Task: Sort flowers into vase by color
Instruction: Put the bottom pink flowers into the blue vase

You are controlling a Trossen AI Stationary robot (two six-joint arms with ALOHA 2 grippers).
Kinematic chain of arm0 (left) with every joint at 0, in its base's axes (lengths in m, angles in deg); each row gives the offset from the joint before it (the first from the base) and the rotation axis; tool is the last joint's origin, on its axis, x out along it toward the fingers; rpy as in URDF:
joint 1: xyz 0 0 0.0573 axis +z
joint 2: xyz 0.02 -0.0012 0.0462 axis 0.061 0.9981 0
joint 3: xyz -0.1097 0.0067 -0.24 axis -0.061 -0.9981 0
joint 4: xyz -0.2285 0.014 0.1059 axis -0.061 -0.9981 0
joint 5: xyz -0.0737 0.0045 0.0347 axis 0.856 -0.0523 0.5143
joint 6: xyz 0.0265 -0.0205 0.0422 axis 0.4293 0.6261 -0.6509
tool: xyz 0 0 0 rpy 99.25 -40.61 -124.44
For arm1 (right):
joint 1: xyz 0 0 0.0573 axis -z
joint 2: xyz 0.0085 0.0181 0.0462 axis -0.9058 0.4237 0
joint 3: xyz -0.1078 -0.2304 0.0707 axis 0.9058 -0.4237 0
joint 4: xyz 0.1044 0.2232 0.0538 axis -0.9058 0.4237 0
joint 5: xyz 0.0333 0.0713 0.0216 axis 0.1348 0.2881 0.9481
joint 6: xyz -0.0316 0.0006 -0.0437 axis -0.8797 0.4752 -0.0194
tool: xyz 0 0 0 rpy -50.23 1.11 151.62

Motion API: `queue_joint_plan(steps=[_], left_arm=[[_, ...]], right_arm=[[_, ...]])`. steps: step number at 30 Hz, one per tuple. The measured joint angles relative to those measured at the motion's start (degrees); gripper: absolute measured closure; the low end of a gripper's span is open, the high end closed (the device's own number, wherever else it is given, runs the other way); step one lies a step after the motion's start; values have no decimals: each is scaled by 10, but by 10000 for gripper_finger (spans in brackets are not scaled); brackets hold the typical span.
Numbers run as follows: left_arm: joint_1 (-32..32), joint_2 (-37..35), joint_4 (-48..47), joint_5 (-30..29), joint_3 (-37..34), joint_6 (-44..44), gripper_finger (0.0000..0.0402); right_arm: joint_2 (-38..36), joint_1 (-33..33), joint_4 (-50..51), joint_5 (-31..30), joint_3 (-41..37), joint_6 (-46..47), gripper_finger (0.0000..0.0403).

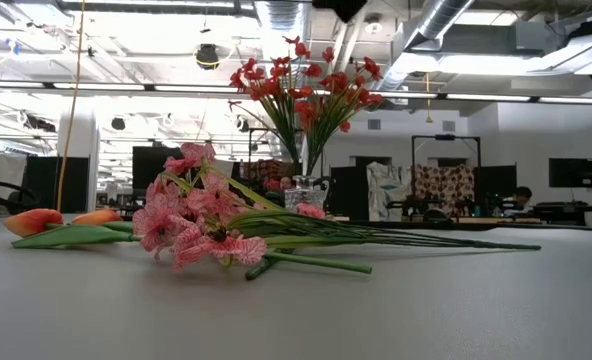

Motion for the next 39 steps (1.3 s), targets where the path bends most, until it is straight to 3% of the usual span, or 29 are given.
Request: queue_joint_plan(steps=[8, 13, 26, 32, 39], left_arm=[[95, 78, 62, 170, 0, -140, 201], [128, 123, 86, 231, 0, -219, 201], [166, 176, 153, 261, 0, -346, 201], [167, 177, 160, 263, 0, -360, 201], [167, 177, 159, 263, 0, -360, 201]], right_arm=[[67, -13, 7, 3, 0, 43, 214], [103, -22, 22, 4, 0, 30, 214], [185, -72, 34, 5, 0, 28, 214], [212, -81, 47, 3, 0, 42, 214], [213, -81, 92, -70, 0, 89, 214]])
